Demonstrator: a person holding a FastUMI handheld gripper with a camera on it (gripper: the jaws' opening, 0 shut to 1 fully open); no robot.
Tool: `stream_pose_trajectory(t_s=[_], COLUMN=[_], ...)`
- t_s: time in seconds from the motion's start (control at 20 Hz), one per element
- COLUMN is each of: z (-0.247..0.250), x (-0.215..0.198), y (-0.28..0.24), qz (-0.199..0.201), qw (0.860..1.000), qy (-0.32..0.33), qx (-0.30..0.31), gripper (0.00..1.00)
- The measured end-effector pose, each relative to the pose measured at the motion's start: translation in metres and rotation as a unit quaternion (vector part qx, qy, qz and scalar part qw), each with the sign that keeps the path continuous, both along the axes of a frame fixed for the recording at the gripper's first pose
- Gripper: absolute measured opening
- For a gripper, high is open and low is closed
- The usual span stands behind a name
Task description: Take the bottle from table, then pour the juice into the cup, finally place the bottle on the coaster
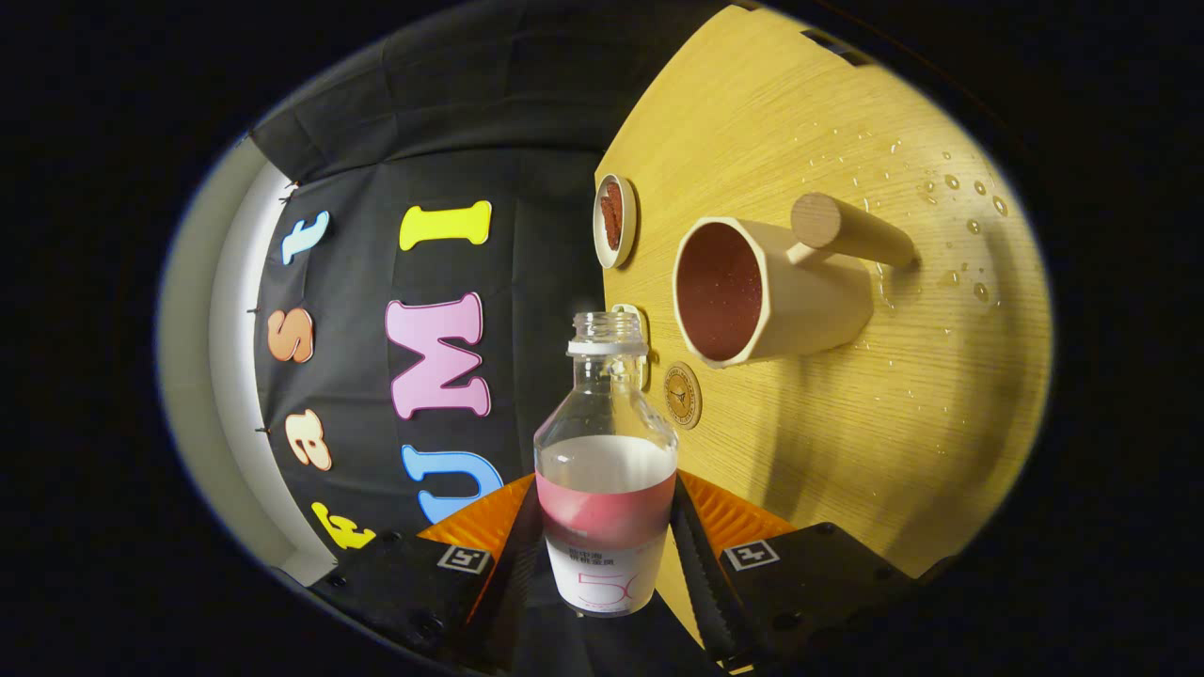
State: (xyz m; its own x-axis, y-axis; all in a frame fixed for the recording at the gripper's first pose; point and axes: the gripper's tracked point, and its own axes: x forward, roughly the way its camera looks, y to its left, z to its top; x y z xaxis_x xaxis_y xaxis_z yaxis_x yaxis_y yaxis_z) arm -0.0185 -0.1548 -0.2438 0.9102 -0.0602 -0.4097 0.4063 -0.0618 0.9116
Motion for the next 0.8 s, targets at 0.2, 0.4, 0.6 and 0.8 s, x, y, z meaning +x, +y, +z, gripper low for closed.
stream_pose_trajectory(t_s=[0.2,0.4,0.6,0.8], z=[-0.005,-0.0079,-0.0092,-0.0062], x=[0.0009,0.0019,0.0016,0.0013], y=[-0.0027,0.0023,-0.002,-0.0058], qz=[-0.005,-0.004,-0.024,-0.033], qw=[1.0,0.999,0.997,0.996], qy=[0.008,0.011,0.009,0.005], qx=[0.019,0.046,0.072,0.087], gripper=[0.75,0.75,0.75,0.75])
